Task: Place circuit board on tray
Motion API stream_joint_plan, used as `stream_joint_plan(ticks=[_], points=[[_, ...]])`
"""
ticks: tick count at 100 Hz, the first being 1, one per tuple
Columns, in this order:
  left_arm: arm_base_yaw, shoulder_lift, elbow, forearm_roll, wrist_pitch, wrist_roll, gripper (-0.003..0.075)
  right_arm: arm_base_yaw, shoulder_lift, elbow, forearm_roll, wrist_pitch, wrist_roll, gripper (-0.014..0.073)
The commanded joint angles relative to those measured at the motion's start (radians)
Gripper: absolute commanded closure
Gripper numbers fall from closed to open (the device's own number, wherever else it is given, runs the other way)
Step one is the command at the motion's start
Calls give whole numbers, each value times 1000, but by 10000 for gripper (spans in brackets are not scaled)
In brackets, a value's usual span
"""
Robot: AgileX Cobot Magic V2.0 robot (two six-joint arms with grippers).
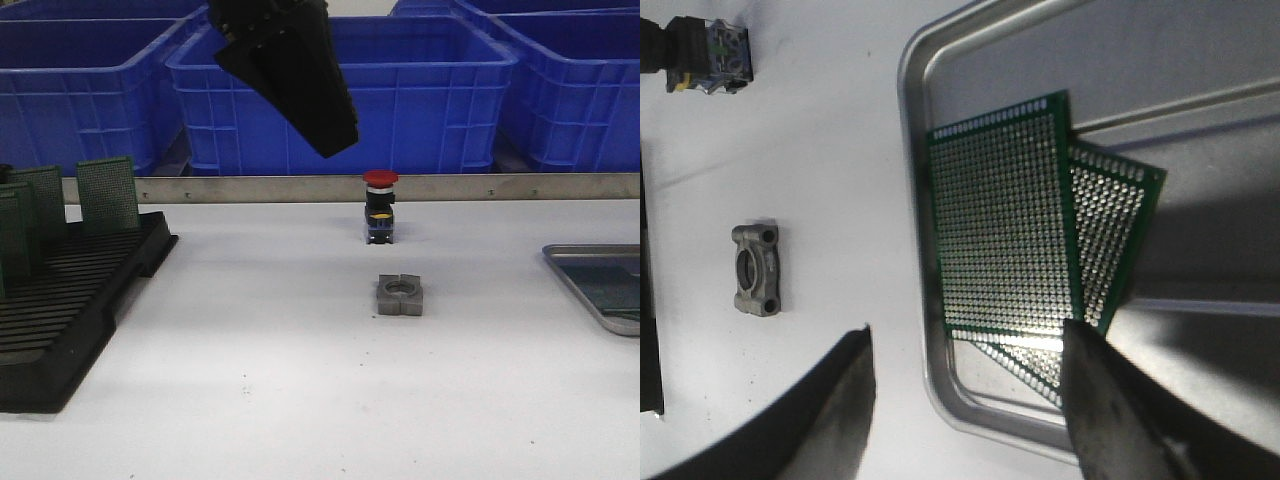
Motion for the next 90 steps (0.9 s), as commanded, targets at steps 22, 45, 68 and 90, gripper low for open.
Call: stream_joint_plan(ticks=[22,45,68,90], points=[[-9,-50,-25,-45,26,-12,60,-5,-50,-22,32,37,-3,94],[-7,-95,-25,-29,-113,-149,62,48,-165,-22,32,-51,-23,94],[16,-180,-22,29,-236,-318,63,205,-380,-22,28,-222,-77,94],[137,-310,91,17,-406,-397,63,372,-592,10,-29,-422,-112,94]])
